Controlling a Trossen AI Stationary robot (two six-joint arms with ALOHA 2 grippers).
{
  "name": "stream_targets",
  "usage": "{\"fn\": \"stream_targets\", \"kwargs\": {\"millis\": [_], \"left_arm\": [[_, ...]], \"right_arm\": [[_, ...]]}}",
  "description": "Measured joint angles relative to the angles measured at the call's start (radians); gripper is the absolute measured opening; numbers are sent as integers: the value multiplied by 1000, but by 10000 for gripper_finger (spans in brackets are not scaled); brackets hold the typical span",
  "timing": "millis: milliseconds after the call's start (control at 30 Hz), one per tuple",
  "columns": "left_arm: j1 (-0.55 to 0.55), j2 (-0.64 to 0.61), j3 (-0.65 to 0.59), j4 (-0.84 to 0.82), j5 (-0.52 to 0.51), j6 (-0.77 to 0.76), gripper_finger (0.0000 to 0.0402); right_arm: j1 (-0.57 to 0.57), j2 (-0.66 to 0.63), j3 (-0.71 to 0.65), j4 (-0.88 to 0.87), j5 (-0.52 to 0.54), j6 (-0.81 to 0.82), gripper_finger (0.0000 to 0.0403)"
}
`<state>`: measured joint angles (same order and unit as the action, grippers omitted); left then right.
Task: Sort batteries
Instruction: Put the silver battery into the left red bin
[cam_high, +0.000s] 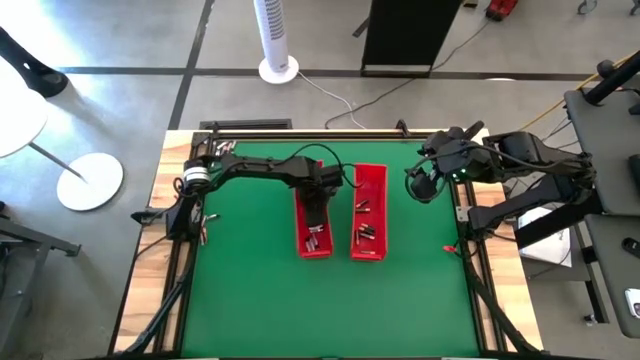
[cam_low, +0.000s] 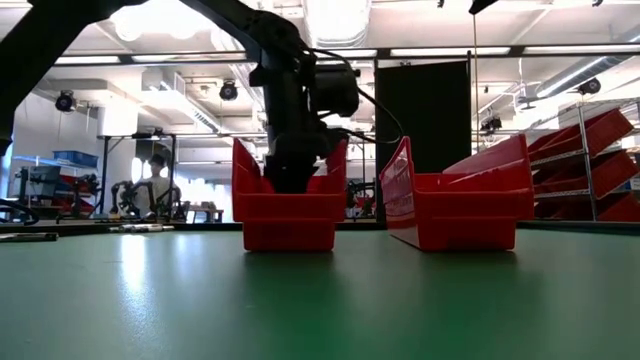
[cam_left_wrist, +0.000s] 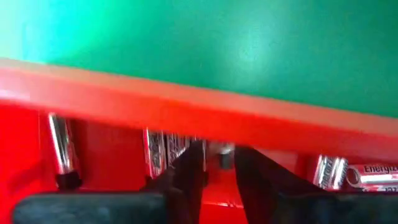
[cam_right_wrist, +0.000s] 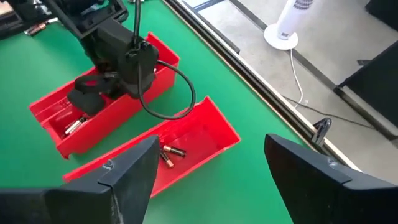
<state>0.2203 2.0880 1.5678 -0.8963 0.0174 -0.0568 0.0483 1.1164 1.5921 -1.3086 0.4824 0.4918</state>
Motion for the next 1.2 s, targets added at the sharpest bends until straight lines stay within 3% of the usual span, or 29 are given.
{"fn": "stream_targets", "kwargs": {"millis": [167, 400, 633, 767, 933, 1200], "left_arm": [[0, -2, 67, -138, 0, -14, 112], [1, -49, 325, -428, -21, -44, 134], [42, -160, 421, -430, -387, -207, 135], [79, -218, 364, -431, -458, -314, 135], [125, -295, 188, -423, -463, -372, 135], [264, -469, -251, -188, -462, -482, 135]], "right_arm": [[0, -9, 9, -53, -9, -41, 309], [0, -62, 29, -106, -9, -57, 332], [-1, -94, 23, -69, 17, -170, 339], [-1, -93, 7, 21, 12, -356, 336], [-32, -85, -20, 138, 6, -556, 340], [-142, -50, -75, 271, -47, -524, 333]]}}
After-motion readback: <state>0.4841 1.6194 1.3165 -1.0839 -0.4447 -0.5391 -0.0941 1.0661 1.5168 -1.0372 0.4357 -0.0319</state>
